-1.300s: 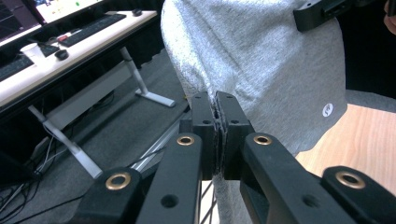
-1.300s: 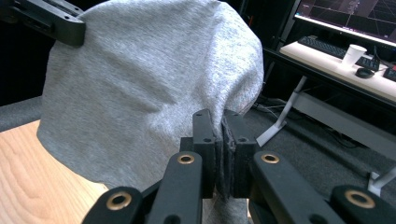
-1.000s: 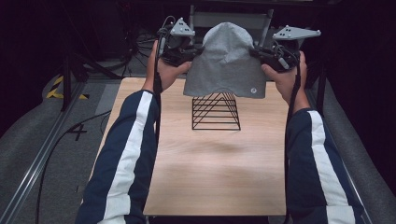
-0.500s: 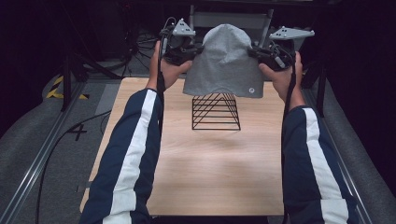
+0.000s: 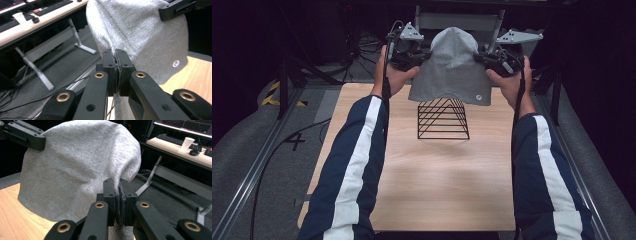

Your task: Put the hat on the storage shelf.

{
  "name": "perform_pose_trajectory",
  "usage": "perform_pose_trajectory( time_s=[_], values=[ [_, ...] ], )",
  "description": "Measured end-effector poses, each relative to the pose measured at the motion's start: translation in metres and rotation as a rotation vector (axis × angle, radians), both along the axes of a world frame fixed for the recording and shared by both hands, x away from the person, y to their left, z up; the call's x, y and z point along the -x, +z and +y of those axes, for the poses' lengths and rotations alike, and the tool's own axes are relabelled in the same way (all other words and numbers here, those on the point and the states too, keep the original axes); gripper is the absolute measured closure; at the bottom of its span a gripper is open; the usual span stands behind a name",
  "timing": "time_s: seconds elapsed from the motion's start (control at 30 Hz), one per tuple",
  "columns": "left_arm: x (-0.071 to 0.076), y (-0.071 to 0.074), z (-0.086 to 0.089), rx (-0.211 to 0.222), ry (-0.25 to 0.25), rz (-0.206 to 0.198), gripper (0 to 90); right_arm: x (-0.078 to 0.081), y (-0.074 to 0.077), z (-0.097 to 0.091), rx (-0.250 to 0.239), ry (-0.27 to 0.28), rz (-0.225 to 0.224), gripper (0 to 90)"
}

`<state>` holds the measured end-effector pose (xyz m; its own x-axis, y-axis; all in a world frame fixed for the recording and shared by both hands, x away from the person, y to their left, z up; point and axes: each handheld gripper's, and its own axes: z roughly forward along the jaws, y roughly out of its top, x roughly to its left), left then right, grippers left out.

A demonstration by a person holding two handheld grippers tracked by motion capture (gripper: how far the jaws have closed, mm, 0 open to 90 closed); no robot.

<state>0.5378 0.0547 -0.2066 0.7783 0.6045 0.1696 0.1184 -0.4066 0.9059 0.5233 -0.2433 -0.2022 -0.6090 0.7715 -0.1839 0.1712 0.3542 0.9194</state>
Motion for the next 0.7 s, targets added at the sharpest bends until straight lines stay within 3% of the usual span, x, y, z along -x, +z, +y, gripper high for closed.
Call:
perform_pose_trajectory(
  time_s=[0.17,0.47,0.7],
  values=[
    [0.004,-0.005,0.002,0.008,-0.014,0.013,87.5,0.006,-0.007,-0.005,0.002,0.002,0.009,85.5],
    [0.019,0.0,0.013,0.053,-0.042,-0.011,87.5,0.018,-0.006,-0.01,-0.003,0.024,0.003,85.5],
    [0.031,0.004,0.012,0.035,-0.071,-0.031,87.5,0.029,-0.007,-0.008,-0.003,0.05,-0.012,85.5]
  ],
)
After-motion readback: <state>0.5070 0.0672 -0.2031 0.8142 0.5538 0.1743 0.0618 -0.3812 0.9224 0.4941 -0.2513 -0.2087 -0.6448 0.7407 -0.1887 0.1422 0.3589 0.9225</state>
